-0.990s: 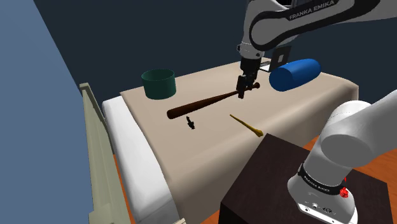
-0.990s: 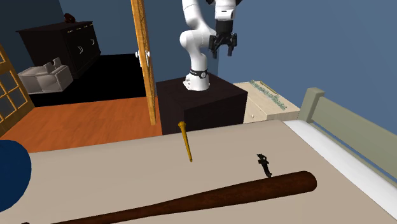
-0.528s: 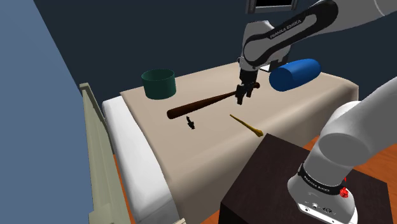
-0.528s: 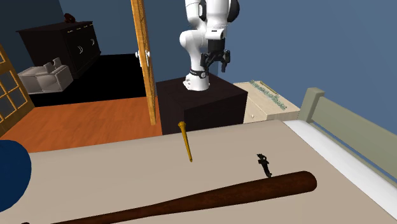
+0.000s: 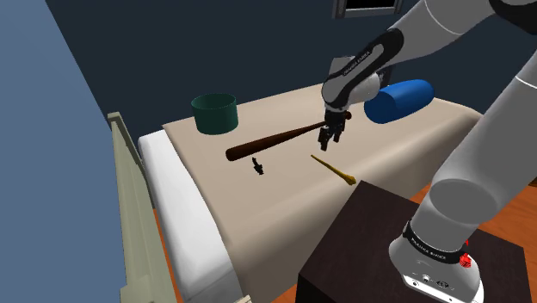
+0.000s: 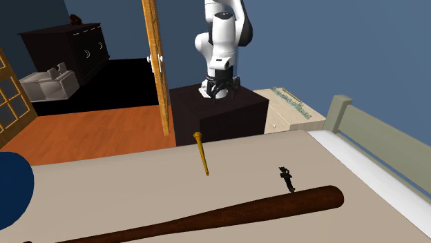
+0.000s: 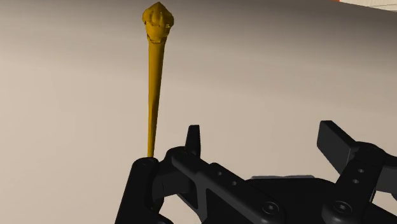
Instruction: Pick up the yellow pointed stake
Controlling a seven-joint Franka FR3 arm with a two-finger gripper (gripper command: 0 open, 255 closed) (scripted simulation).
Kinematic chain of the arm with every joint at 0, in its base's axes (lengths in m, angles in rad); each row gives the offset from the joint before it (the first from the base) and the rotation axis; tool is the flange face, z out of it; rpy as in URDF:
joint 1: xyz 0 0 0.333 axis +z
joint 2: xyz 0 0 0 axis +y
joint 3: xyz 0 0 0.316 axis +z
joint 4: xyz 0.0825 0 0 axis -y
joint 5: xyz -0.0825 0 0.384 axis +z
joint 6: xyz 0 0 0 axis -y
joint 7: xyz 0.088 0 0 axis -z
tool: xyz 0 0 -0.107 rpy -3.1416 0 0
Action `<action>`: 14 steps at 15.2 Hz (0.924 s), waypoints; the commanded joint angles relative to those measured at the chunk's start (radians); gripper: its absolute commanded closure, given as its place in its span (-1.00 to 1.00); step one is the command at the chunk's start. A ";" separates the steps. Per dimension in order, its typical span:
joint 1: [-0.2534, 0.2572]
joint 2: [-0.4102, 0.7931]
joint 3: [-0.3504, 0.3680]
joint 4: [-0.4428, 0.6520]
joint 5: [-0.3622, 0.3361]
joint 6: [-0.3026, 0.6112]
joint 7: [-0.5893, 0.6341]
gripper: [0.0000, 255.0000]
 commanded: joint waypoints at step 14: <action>-0.185 0.607 0.031 0.281 0.369 0.254 -0.320 -1.00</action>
